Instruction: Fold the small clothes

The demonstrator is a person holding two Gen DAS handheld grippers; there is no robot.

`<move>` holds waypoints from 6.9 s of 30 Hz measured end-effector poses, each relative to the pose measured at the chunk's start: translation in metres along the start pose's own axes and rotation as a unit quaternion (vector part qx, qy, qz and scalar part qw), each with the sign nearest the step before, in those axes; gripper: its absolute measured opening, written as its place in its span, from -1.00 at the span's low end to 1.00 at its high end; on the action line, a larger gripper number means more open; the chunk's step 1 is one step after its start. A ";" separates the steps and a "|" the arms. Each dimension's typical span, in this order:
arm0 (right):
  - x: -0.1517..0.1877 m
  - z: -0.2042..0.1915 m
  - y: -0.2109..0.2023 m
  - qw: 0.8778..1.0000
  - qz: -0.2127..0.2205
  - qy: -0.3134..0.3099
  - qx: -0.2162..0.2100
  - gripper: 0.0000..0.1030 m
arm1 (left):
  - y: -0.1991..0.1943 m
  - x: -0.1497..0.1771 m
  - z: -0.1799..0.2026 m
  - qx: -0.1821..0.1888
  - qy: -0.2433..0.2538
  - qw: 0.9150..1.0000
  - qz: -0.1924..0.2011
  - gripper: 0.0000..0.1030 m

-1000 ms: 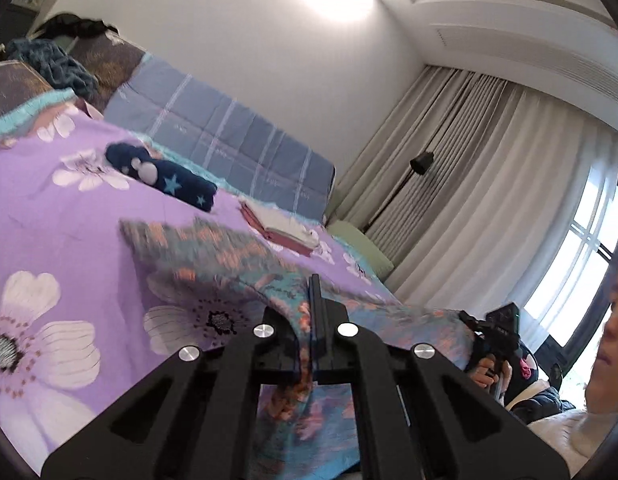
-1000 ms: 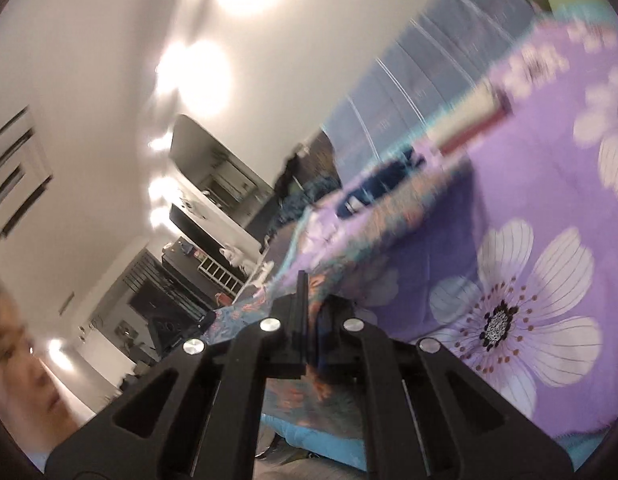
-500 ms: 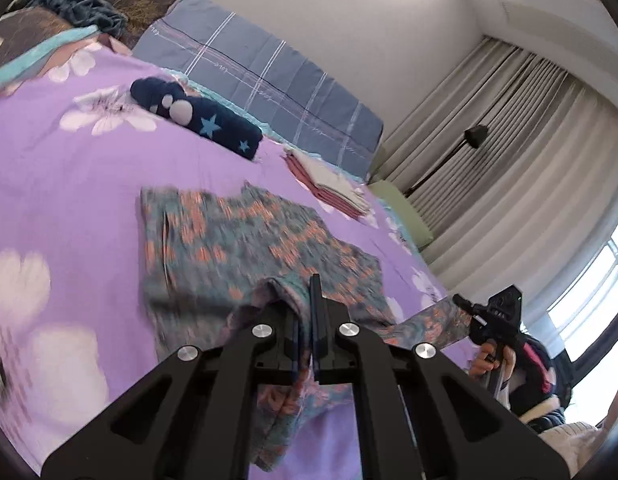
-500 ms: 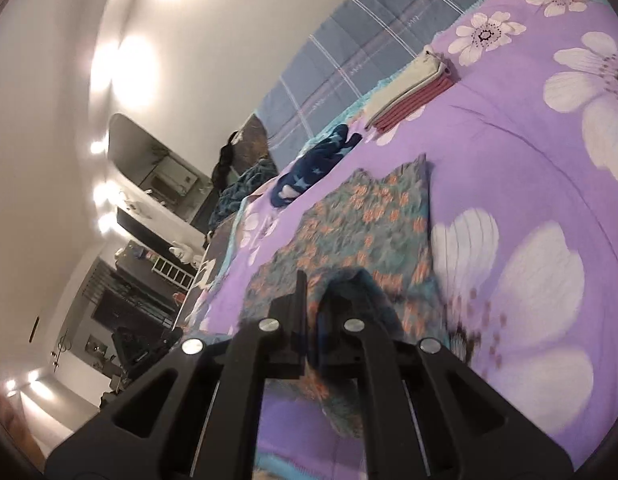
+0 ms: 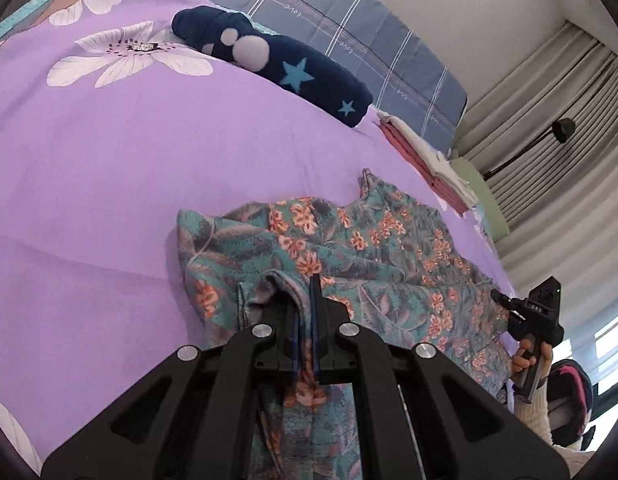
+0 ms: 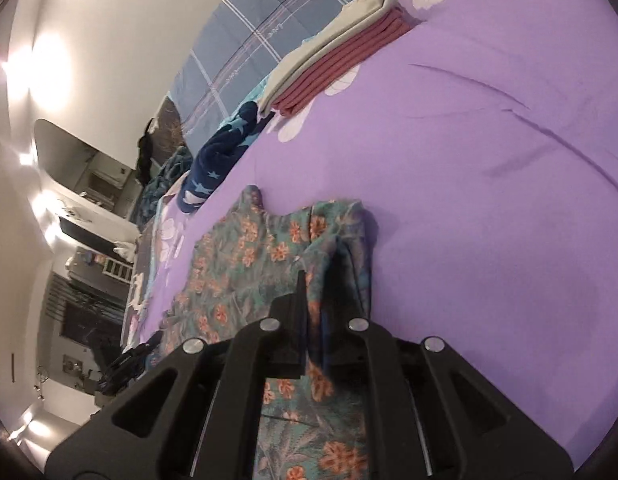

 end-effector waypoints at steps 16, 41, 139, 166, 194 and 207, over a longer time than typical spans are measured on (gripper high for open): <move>0.028 -0.029 -0.044 0.990 0.016 -0.140 0.027 -0.90 | -0.042 0.029 0.028 -0.009 0.031 0.999 -0.022 -0.85; -0.080 -0.022 0.061 0.986 -0.021 -0.135 0.094 -0.74 | 0.052 -0.075 -0.004 -0.117 0.062 0.991 -0.026 -0.96; -0.060 0.040 0.014 0.996 -0.035 -0.037 -0.074 -0.95 | 0.137 0.217 0.369 0.001 0.459 0.876 -0.148 -1.00; -0.051 0.032 0.012 0.993 -0.077 -0.056 -0.067 -0.81 | 0.127 0.188 0.373 -0.134 0.500 0.855 -0.029 0.04; -0.055 0.035 0.020 0.996 -0.047 -0.062 -0.050 -0.96 | 0.149 0.208 0.374 -0.057 0.486 0.868 -0.087 -0.83; -0.025 0.008 0.040 0.977 -0.097 -0.191 -0.001 -1.00 | 0.140 0.214 0.366 0.027 0.429 0.894 -0.126 -0.22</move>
Point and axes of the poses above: each gripper's, at about its wrist camera, not at the fingertips, and y roughly the way its jaws point, z to its right, x to its underside, the point moved 3 cm from there along y, roughly the way its jaws point, and after that the axes turned 1 degree about y, right-handed, at the moved point
